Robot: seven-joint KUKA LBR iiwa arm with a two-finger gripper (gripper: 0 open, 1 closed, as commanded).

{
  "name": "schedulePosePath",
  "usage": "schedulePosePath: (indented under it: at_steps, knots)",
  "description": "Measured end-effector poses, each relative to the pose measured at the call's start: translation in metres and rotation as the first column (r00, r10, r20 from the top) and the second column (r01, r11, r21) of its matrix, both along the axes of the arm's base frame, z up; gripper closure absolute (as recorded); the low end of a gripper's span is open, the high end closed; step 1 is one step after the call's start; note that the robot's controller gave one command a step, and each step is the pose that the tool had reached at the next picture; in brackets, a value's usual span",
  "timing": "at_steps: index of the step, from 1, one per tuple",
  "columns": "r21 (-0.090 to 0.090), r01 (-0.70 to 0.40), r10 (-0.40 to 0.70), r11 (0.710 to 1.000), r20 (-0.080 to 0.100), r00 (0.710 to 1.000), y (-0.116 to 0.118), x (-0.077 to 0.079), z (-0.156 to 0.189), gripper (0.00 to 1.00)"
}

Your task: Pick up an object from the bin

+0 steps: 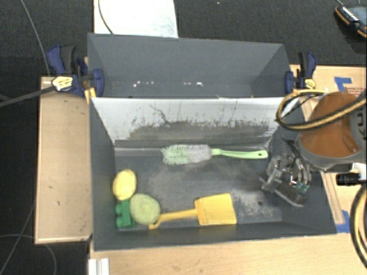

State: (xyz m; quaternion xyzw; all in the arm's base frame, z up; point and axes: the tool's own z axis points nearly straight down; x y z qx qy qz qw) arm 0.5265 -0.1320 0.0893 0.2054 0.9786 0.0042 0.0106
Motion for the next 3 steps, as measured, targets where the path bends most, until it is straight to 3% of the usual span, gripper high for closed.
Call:
schedulePosePath:
  at_steps: [1, 2, 3]
  knots:
    - [-0.004, -0.026, 0.026, 1.0, 0.007, 1.0, 0.027, -0.044, 0.077, 1.0]
    - [-0.002, -0.012, 0.012, 1.0, -0.002, 1.0, -0.001, -0.024, 0.192, 1.0]
    - [-0.001, -0.009, 0.009, 1.0, -0.002, 1.0, 0.017, -0.031, 0.207, 1.0]
